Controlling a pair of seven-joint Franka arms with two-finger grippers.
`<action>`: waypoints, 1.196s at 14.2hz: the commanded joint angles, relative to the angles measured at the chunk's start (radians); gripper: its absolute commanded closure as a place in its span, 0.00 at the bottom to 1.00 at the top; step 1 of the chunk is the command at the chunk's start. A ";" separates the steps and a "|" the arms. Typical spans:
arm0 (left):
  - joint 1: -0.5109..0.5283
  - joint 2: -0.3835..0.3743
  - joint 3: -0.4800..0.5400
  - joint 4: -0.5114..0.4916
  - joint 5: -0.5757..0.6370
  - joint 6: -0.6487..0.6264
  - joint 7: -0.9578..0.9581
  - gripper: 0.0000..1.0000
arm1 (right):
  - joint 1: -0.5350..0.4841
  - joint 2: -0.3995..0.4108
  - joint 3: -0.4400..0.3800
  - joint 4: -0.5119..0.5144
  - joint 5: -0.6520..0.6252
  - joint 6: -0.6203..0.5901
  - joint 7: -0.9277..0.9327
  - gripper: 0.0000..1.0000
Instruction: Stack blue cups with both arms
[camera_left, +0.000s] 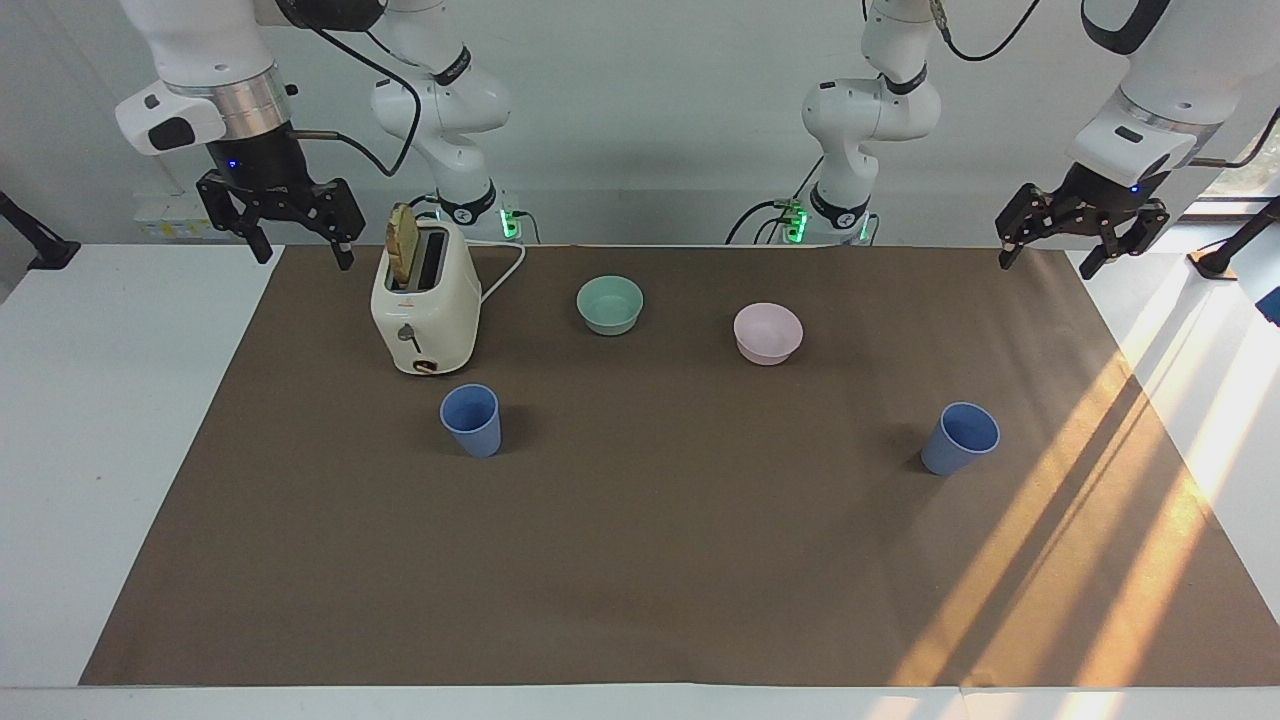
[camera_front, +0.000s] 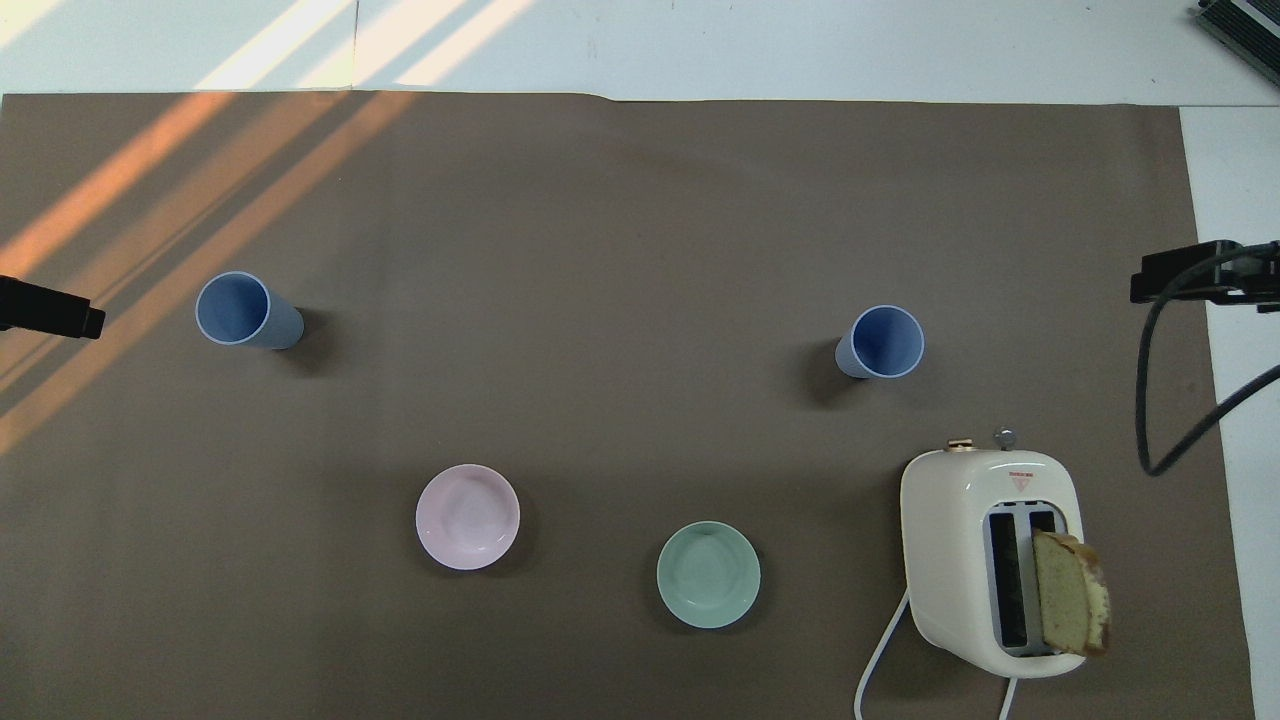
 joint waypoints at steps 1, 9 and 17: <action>0.011 -0.003 -0.006 -0.002 0.002 0.018 0.000 0.00 | -0.004 -0.008 0.000 -0.001 -0.019 -0.011 -0.018 0.00; 0.064 0.024 -0.005 -0.244 -0.011 0.350 0.073 0.00 | -0.004 -0.008 0.000 -0.001 -0.019 -0.011 -0.018 0.00; 0.089 0.253 -0.005 -0.294 -0.070 0.622 0.073 0.02 | -0.004 -0.008 0.002 -0.001 -0.019 -0.011 -0.016 0.00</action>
